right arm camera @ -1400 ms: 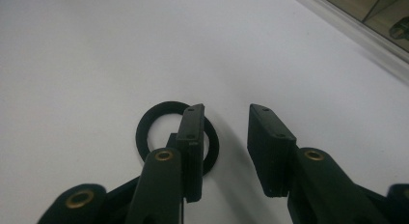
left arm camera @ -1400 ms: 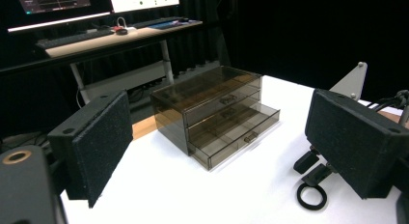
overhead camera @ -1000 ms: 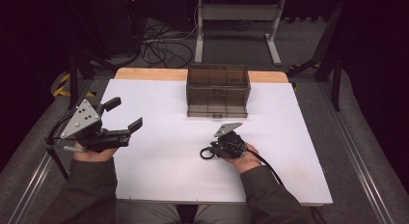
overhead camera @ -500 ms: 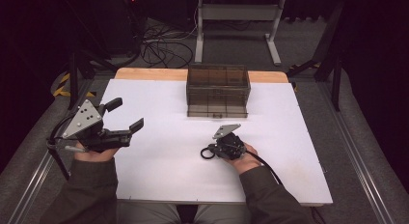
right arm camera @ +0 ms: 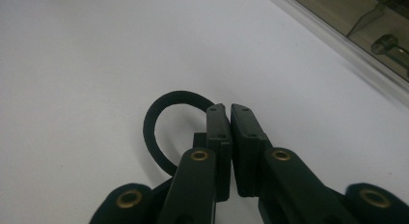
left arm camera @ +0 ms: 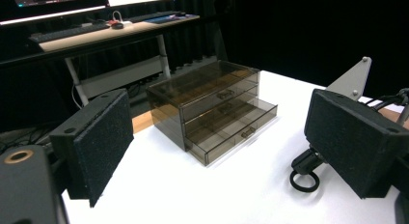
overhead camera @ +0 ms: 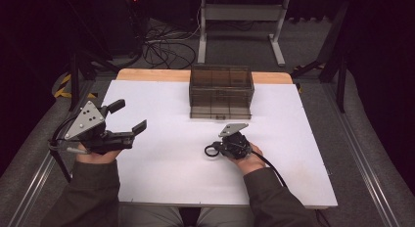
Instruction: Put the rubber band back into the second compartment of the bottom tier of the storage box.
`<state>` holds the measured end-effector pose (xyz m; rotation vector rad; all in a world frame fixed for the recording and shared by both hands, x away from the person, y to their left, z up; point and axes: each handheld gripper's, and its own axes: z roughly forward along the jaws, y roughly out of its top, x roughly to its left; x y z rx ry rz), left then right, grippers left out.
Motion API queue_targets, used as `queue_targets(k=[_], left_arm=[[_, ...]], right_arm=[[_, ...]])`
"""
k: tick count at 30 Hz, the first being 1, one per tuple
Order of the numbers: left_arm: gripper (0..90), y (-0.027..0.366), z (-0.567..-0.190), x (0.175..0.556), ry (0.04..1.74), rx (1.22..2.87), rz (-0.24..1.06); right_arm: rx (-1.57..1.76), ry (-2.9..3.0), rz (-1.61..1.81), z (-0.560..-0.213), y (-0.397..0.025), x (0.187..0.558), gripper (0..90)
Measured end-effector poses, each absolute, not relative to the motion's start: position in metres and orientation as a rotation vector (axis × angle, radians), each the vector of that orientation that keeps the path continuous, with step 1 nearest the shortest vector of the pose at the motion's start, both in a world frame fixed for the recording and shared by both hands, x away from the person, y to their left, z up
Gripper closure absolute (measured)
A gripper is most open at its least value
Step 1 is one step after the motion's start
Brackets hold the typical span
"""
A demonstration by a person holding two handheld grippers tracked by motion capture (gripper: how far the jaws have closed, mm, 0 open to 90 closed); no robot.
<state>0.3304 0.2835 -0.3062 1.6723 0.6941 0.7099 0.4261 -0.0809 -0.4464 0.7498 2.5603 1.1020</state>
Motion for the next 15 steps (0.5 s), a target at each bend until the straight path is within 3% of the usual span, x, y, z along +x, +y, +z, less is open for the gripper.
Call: queue_targets(k=[15], left_arm=[[10.7, 0.2873, -0.3049, 0.3296, 0.698, 1.661, 0.715]], right_arm=[[0.778, 2.507, 1.145, -0.4391, -0.0832, 0.4279, 87.8]])
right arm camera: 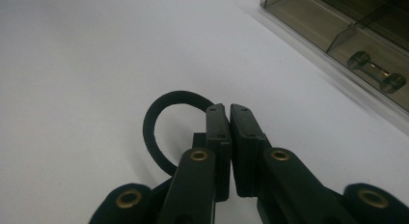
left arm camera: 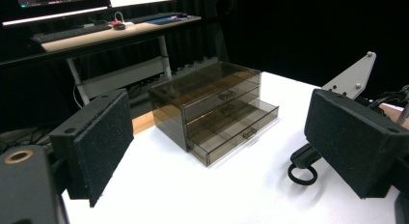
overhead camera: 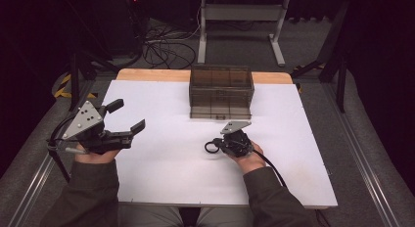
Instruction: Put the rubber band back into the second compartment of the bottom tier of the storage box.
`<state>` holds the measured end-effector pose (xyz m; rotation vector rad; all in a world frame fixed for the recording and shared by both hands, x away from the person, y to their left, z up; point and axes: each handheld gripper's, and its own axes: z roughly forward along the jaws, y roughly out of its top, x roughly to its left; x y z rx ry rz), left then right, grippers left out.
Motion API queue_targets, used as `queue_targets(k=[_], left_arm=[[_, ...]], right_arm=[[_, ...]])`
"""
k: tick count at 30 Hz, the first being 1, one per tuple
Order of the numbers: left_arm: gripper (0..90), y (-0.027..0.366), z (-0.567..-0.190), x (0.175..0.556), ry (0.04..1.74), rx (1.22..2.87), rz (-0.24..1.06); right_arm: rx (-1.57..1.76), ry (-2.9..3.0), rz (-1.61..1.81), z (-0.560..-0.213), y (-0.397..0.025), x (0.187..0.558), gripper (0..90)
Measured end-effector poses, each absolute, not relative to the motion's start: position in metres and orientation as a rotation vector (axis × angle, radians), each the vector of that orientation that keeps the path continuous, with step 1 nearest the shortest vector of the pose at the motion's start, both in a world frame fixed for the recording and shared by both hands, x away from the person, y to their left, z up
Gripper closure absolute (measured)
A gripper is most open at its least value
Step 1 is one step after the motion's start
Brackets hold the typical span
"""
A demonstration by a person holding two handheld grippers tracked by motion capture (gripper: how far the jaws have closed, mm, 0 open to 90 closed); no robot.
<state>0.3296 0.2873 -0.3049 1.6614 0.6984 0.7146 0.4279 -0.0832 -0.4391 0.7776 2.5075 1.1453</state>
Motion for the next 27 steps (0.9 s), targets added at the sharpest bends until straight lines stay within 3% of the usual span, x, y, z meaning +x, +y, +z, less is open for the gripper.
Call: queue_targets(k=[27], left_arm=[[10.6, 0.2874, -0.3064, 0.3308, 0.703, 1.668, 0.709]], right_arm=[[0.816, 2.429, 1.183, -0.4286, -0.0822, 0.4379, 87.8]])
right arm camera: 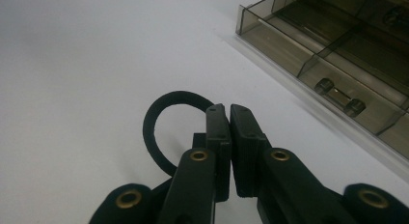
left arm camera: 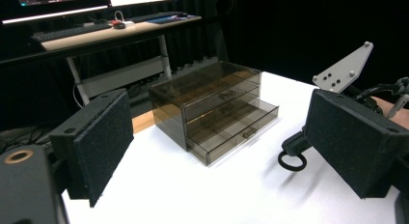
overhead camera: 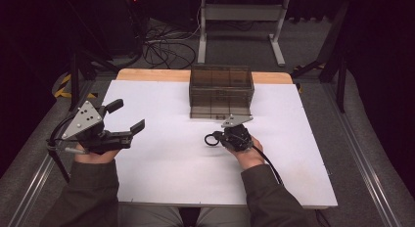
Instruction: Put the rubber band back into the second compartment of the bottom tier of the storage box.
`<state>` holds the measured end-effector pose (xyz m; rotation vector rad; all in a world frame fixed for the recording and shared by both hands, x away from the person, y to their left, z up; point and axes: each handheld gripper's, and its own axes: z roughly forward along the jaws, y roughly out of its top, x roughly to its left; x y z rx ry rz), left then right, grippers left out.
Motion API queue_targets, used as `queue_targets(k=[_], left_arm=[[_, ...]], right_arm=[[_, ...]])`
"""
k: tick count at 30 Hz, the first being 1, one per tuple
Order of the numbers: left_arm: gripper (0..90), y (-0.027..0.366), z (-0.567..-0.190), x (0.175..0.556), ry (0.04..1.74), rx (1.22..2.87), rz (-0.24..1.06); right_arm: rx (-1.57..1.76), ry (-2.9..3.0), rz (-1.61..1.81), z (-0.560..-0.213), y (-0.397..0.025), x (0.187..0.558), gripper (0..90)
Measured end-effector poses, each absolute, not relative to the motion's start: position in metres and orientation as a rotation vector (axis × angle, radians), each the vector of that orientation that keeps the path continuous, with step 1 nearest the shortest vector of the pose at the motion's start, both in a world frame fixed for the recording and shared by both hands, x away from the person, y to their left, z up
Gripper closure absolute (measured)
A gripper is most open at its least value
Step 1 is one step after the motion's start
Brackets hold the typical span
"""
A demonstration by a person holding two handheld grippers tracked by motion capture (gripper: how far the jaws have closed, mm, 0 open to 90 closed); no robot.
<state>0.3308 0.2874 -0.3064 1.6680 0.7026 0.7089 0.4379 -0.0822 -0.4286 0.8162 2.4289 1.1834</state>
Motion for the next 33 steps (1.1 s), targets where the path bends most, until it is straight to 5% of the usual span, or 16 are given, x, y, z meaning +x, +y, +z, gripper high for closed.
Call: queue_targets(k=[33], left_arm=[[10.6, 0.287, -0.306, 0.33, 0.699, 1.67, 0.705]], right_arm=[[0.812, 2.38, 1.182, -0.41, -0.079, 0.452, 87.7]])
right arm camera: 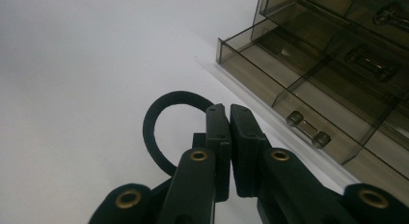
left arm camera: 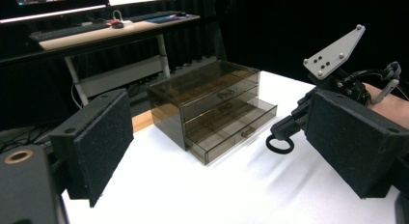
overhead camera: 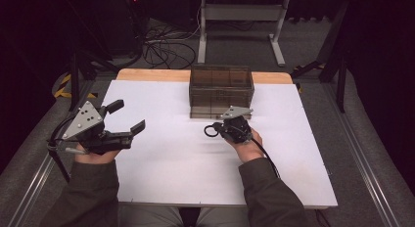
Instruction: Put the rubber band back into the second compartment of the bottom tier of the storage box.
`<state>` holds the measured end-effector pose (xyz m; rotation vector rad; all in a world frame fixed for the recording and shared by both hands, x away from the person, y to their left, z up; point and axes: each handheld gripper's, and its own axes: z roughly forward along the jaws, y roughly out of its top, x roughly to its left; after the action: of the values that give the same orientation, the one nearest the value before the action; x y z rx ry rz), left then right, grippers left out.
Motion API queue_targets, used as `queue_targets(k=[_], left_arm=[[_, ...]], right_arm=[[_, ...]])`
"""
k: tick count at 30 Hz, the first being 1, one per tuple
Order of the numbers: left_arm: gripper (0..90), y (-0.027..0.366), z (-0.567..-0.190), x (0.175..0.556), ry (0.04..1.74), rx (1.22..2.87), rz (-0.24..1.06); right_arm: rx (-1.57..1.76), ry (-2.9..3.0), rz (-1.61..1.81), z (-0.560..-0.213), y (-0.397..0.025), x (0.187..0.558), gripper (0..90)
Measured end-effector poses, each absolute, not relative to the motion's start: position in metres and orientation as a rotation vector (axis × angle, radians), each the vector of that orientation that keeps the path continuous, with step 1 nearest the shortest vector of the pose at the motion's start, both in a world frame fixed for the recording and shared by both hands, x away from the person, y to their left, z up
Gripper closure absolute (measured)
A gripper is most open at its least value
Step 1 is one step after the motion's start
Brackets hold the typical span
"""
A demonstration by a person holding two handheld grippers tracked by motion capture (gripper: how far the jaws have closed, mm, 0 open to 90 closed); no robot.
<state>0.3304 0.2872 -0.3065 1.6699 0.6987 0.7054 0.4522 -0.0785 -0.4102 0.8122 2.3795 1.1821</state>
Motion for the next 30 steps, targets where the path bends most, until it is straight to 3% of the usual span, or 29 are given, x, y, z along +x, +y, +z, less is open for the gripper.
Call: queue_targets(k=[30], left_arm=[[10.7, 0.287, -0.307, 0.33, 0.696, 1.672, 0.691]], right_arm=[[0.87, 2.326, 1.149, -0.409, -0.079, 0.482, 87.7]])
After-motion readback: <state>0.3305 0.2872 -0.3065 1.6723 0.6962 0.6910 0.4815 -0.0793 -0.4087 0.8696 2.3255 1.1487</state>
